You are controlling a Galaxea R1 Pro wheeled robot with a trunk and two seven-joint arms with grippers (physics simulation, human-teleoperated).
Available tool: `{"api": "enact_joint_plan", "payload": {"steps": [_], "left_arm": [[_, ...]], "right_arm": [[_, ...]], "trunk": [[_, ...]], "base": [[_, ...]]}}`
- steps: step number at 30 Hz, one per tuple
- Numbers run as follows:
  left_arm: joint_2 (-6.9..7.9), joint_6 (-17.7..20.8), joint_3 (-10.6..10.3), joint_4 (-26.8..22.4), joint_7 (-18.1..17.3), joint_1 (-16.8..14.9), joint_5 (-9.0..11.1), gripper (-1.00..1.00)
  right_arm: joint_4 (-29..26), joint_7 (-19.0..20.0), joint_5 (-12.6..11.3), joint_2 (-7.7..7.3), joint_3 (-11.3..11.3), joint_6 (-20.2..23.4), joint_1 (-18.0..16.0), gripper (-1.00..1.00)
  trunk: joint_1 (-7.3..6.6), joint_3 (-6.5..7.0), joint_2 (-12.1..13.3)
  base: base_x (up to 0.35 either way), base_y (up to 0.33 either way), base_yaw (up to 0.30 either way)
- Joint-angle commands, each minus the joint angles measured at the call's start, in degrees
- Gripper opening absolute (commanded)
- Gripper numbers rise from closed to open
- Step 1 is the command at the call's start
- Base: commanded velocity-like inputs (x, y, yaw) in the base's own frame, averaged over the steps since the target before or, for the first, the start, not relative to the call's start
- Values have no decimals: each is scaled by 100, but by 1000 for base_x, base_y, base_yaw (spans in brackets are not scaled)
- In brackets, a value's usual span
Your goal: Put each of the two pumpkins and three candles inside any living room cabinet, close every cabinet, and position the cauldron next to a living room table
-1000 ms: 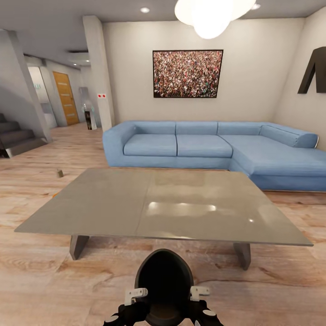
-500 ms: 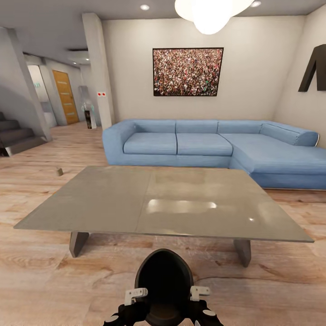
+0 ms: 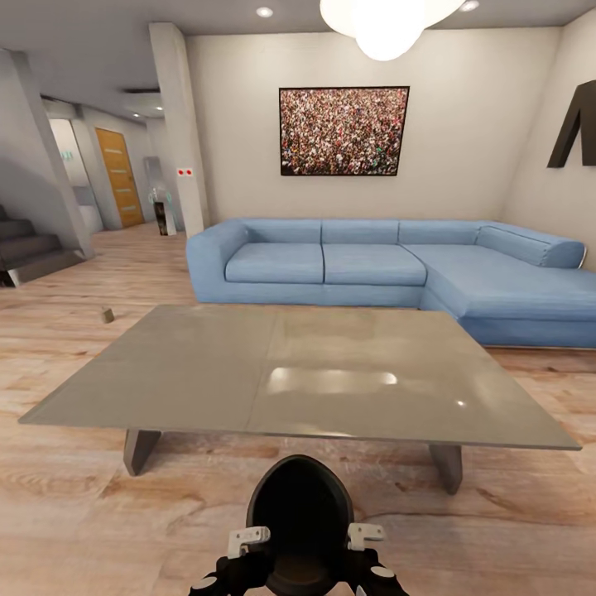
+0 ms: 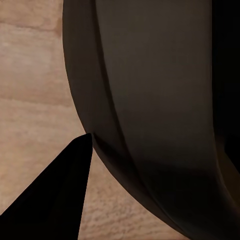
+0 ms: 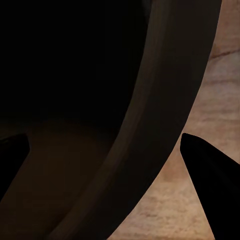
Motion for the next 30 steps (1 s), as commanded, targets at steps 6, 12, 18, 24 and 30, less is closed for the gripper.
{"api": "enact_joint_plan", "payload": {"steps": [6,12,18,24,30], "left_arm": [[40,35,-104,-29,-194,3,98,-100],[38,36,-104,-29,-194,4,101,-100],[35,34,-104,-29,-192,2,101,-100],[37,27,-104,-29,-194,4,99,-100],[39,19,-104,-29,-194,5,93,-100]], "right_arm": [[-9,119,-158,-11,-8,31,-10,-100],[-9,119,-158,-11,-8,31,-10,-100],[-9,119,-158,-11,-8,31,-10,-100],[-9,119,-158,-11,-8,31,-10,-100],[-9,116,-158,-11,-8,31,-10,-100]], "trunk": [[-1,-5,-3],[-1,-5,-3],[-1,-5,-3],[-1,-5,-3],[-1,-5,-3]], "base": [[74,0,0],[107,0,0],[106,0,0],[30,0,0],[1,0,0]]}}
